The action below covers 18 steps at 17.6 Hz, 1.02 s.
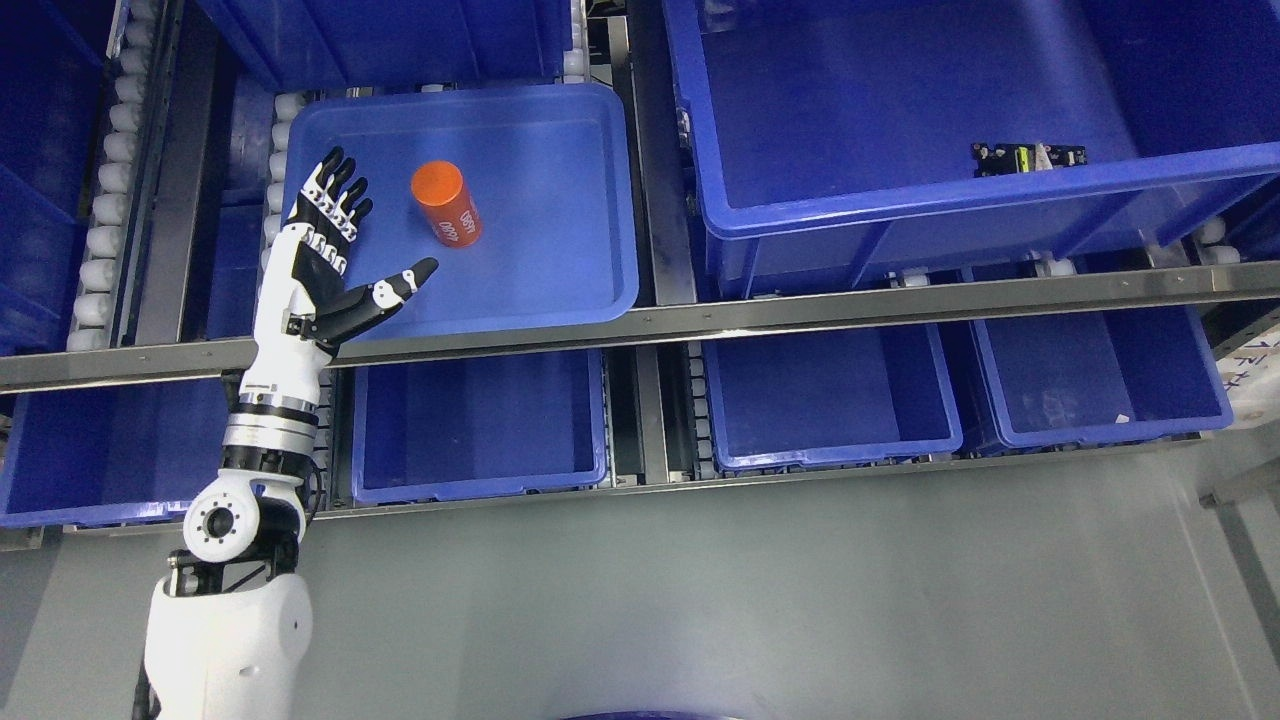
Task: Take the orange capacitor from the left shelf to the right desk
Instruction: 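Reach the left hand toward the orange capacitor in the blue bin, then close the left hand around the orange capacitor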
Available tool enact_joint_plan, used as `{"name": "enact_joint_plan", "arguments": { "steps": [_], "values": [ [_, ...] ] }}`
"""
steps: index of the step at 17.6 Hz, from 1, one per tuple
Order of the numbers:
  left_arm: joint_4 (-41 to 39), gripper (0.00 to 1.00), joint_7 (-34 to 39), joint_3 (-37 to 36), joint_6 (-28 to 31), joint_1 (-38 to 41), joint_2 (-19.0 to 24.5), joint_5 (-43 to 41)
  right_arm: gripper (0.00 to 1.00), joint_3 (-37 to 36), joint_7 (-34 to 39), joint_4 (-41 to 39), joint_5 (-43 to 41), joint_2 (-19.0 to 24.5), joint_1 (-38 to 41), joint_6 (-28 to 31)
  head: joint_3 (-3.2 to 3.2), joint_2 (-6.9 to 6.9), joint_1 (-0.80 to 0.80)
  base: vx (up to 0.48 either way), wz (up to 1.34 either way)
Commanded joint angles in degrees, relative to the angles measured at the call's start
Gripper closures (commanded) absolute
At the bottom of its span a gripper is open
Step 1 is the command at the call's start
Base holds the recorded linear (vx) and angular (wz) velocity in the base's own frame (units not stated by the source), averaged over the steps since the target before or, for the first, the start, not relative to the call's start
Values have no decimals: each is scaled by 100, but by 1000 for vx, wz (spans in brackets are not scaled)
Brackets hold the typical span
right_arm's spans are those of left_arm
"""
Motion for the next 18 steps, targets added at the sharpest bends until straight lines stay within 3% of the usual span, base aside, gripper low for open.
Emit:
{"name": "enact_joint_plan", "arguments": {
  "steps": [1, 11, 18],
  "values": [
    [689, 0, -62, -118, 296, -877, 129, -312, 0, -105, -2, -100, 18, -99, 128, -1, 0, 0, 0, 0, 0],
    [2035, 0, -282, -628, 278, -1538, 68, -894, 0, -97, -2, -100, 18, -99, 128, -1, 0, 0, 0, 0, -1],
    [2379, 0, -282, -611, 225, -1547, 120, -1061, 0, -97, 7, -100, 18, -99, 128, -1, 0, 0, 0, 0, 0]
  ]
}}
